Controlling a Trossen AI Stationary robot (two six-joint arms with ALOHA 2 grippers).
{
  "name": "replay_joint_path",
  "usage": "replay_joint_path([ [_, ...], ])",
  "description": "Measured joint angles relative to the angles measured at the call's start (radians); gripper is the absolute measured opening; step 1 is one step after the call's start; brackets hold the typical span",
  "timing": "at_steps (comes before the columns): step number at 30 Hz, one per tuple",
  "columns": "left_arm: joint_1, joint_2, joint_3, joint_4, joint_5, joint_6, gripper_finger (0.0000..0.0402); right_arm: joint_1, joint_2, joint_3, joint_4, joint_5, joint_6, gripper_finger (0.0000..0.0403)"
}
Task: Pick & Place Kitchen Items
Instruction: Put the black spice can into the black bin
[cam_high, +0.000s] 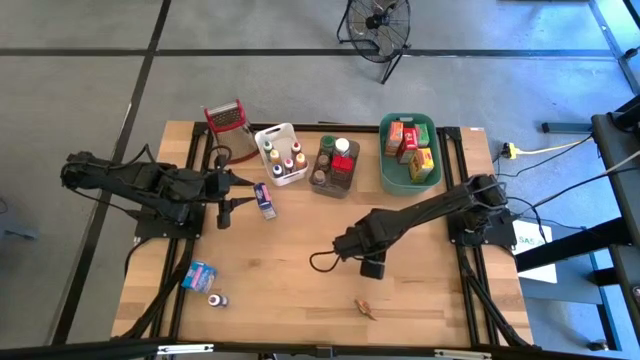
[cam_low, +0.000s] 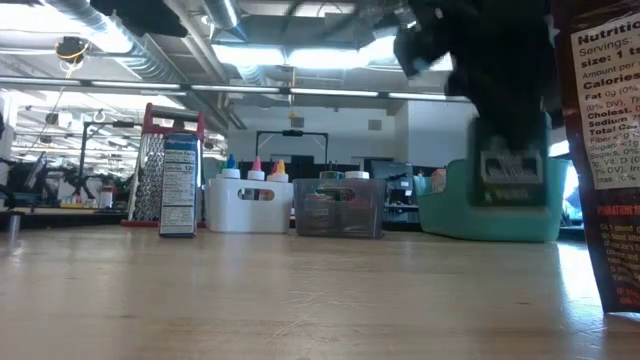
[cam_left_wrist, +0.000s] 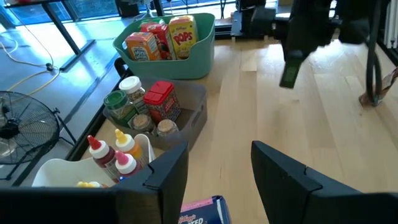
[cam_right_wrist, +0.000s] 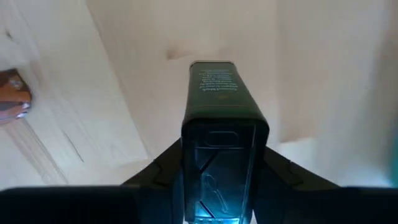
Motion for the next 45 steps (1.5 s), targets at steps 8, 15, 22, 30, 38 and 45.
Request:
replay_joint_path([
  [8,0.000,0.000,0.000,0.000,0.014,-0.006,0.0169,-0.072,0.000,0.273,-0.178,0.191,-0.019,0.0127],
  [15,0.000,0.000,0.000,-0.001,0.060,-0.008,0.0169,-0.220,0.000,0.430,-0.103,0.243,-0.181,0.0128],
  [22,0.000,0.000,0.000,0.000,0.066,-0.078,0.0169,-0.373,0.014,0.445,0.039,0.162,-0.331,0.0129],
  [30,0.000,0.000,0.000,-0.003,0.084,-0.020,0.0169,-0.457,0.106,0.445,0.039,0.102,-0.423,0.0129],
  [38,0.000,0.000,0.000,-0.007,0.084,-0.013,0.0169,-0.515,0.169,0.444,-0.004,0.073,-0.455,0.0130],
  [45,0.000,0.000,0.000,-0.020,0.084,0.002,0.0169,-0.555,0.167,0.443,0.002,0.076,-0.468,0.0130],
])
